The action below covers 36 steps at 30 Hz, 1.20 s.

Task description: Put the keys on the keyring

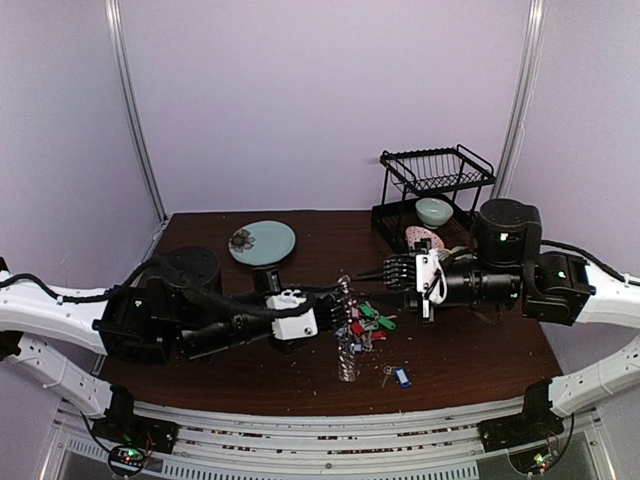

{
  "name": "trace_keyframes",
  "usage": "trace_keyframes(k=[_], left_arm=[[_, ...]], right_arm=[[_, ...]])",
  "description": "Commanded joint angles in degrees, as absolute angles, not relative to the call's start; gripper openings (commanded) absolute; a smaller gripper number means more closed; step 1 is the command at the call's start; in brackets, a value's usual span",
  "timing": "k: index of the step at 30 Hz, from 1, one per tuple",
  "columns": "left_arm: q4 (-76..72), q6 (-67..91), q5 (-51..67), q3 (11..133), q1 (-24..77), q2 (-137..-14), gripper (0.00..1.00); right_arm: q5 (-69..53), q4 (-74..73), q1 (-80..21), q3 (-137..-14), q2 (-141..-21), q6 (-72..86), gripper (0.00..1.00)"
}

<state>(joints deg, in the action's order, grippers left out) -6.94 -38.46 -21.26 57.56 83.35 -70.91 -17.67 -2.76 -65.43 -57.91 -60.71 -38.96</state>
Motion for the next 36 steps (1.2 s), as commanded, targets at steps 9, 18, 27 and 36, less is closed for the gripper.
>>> trace_keyframes(k=[9, 18, 27, 36], left_arm=[[-10.8, -37.0, -21.6, 59.1, 83.6, -70.3, 0.0], [-12.5, -35.7, -17.5, 57.9, 83.6, -69.4, 0.0], [-12.3, -35.1, -17.7, 58.2, 83.6, -69.6, 0.0], [-23.3, -29.0, -17.0, 52.6, 83.6, -69.0, 0.18]], right_arm=[[-18.3, 0.6, -65.3, -57.6, -60.9, -37.1, 0.08], [-14.1, 0.6, -65.3, -57.2, -61.0, -37.8, 0.13], [-13.6, 1.6, -65.3, -56.8, -60.1, -36.6, 0.0], [-22.5, 18.2, -65.3, -49.5, -56.6, -28.1, 0.0]])
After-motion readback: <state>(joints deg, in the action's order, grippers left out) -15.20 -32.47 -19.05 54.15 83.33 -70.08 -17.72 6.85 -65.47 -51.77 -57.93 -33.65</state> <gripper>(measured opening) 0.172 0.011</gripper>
